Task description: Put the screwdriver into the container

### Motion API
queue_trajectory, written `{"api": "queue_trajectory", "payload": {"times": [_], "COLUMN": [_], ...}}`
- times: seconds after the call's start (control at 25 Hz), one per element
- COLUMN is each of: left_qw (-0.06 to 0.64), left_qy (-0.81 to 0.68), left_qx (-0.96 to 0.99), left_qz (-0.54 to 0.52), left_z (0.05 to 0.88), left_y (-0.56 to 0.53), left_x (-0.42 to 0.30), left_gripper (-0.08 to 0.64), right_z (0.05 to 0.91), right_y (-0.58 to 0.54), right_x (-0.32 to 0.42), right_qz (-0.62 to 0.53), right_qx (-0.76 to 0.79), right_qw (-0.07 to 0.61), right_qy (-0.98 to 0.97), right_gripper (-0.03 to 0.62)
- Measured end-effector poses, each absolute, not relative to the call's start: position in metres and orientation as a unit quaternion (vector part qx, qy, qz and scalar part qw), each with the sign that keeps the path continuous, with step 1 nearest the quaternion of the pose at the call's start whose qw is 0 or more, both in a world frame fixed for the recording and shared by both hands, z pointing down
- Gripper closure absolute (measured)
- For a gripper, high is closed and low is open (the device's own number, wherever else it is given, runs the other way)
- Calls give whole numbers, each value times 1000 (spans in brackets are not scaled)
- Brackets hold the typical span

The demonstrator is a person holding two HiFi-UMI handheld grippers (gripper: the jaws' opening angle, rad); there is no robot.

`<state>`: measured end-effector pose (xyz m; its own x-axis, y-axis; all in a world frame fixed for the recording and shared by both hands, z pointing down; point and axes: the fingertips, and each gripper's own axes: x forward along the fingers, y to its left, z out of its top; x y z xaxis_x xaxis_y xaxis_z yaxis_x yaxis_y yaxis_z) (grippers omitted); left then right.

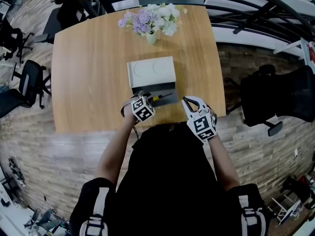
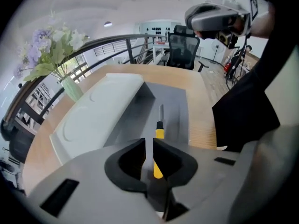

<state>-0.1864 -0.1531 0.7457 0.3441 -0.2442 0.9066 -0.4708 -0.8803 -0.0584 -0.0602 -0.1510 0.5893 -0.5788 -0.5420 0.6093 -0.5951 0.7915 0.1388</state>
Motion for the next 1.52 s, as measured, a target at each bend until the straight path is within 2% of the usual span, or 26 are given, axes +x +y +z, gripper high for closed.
{"api": "queue_trajectory", "payload": {"times": [0.24,0.88,1.24,1.52], "left_qw": [129,108,135,137], "left_qy": [-232,-278,-368,-406], "left_qx": [839,889,878,867], "left_qz": [475,348,274,255], "left_z": [729,650,595,573], "left_y": [-145,-132,-124,-120], "left_x": [-187,-167,-157,-152], "left_gripper": [537,538,538,538], "right_z": [586,585,568,563], "right_y": [-151,-146,-147,-148], "right_x": [-70,-68,-70,-67], "right_qz": [35,22,14,5], "right_qx": [307,257,215,187], "right_qw": [324,319,297,289], "right_qy": [-894,-912,-930,-939], "right_gripper": [566,566,566,566]}}
